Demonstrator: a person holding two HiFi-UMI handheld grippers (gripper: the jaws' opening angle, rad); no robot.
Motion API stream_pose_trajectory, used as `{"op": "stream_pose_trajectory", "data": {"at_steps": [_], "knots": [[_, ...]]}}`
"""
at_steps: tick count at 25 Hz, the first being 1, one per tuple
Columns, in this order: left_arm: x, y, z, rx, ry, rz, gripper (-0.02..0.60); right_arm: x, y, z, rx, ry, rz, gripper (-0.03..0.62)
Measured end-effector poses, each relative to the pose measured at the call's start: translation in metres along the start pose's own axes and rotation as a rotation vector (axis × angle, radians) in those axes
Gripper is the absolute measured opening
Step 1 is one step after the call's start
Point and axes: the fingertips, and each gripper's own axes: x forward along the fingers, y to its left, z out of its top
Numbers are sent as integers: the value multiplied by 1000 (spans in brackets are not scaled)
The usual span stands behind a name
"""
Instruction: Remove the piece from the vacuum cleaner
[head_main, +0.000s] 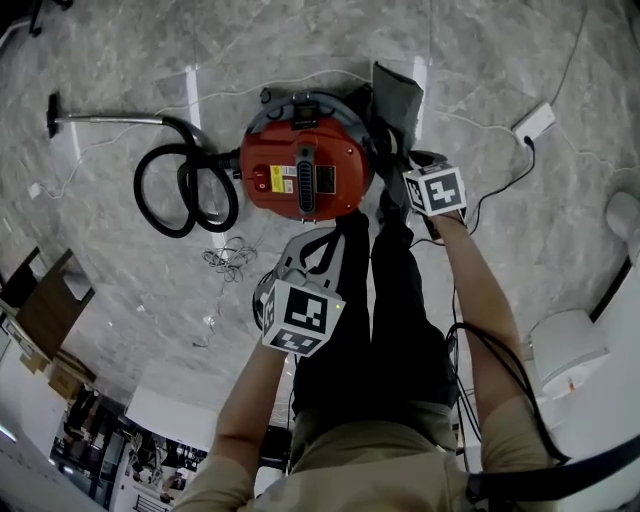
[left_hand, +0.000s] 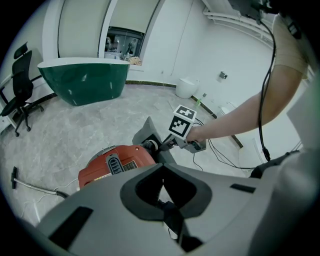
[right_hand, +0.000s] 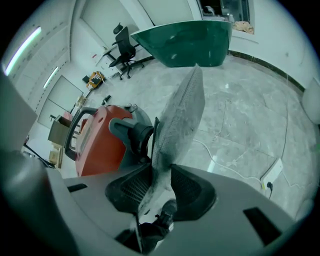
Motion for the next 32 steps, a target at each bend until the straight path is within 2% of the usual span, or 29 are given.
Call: {"op": "stream_pose_trajectory", "data": {"at_steps": [3, 6, 16, 19, 20, 23, 26, 29, 32], "knots": [[-1, 1, -4, -1, 7, 4, -4, 1, -1, -4, -169, 15, -86, 127], [-1, 1, -4, -5, 5, 4, -5, 2, -2, -11, -266, 16, -130, 69], [0, -1, -2, -3, -7, -10, -4, 3, -5, -12, -47, -15, -26, 48], [-3, 2, -1, -5, -9, -3, -4, 2, -4, -11, 116, -11, 52, 48], [-4, 3, -1, -5, -9, -1, -4, 2, -4, -12, 136, -1, 66, 48], [-3, 6, -2, -3, -4, 3, -3, 3, -5, -13, 42, 24, 43, 48], [-1, 9, -4, -3, -2, 10, -5, 3, -6, -13, -6, 24, 21, 48], [-2, 14, -5, -11, -15, 31, -5, 6, -6, -16, -137, 35, -31, 42], [-3, 17, -5, -15, -25, 39, -5, 8, -8, -15, -150, 26, -48, 41]]}}
